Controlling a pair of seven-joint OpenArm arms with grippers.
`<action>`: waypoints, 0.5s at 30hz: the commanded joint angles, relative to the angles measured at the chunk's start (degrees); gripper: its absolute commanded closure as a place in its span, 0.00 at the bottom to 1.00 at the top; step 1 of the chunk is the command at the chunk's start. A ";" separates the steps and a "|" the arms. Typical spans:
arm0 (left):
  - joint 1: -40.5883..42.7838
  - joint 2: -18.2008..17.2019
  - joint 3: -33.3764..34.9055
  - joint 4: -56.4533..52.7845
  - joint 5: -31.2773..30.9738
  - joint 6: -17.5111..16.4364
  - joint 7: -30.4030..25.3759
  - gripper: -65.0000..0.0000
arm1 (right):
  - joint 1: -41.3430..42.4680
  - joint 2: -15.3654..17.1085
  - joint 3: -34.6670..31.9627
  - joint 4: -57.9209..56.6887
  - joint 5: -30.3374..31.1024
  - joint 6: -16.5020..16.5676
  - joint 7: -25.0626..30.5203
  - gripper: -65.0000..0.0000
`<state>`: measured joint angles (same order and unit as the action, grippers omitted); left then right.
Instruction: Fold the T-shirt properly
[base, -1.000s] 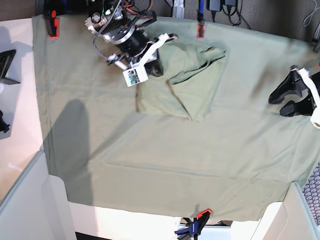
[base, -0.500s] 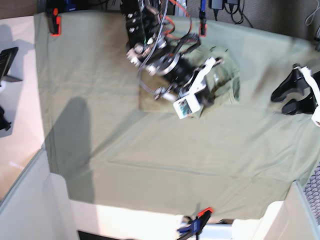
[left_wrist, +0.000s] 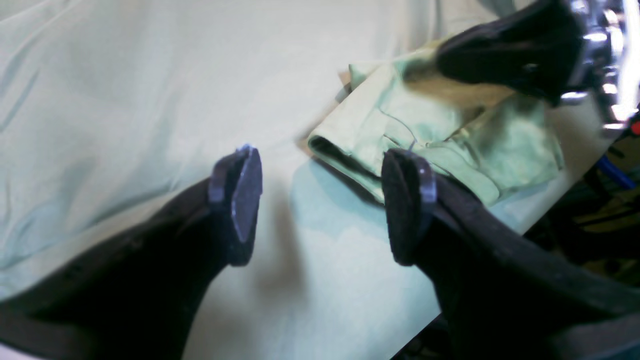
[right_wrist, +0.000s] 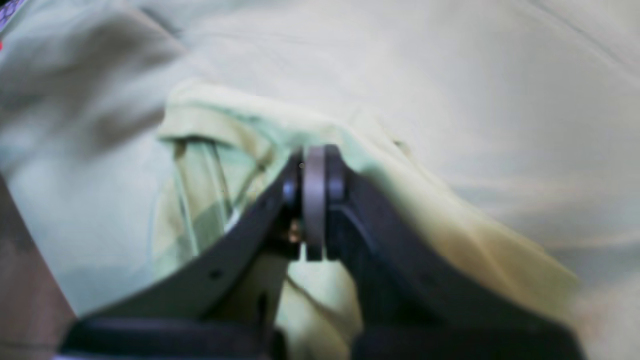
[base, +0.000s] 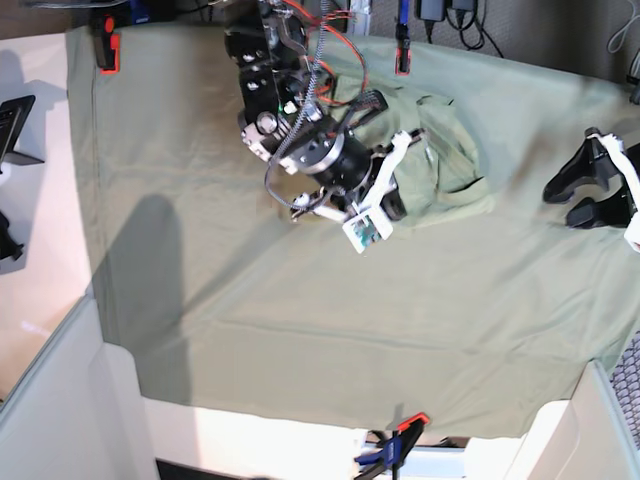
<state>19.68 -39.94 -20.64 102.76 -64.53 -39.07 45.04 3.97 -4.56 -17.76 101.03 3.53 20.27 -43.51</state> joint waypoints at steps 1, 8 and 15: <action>-0.31 -1.70 -0.59 0.90 -0.46 -0.93 -1.22 0.38 | -0.20 0.98 0.85 2.10 0.33 -0.04 1.03 1.00; -0.28 -3.87 -0.59 0.83 -0.17 -0.93 -1.25 0.38 | -4.92 6.36 8.52 4.37 4.72 -0.04 0.55 1.00; -0.31 -3.87 -0.59 0.83 -0.33 -0.93 -1.29 0.38 | -10.32 7.21 4.46 4.39 16.02 3.48 -0.09 1.00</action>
<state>19.70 -42.70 -20.64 102.76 -63.72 -39.07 45.01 -6.87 2.98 -13.39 104.25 18.46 22.94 -44.66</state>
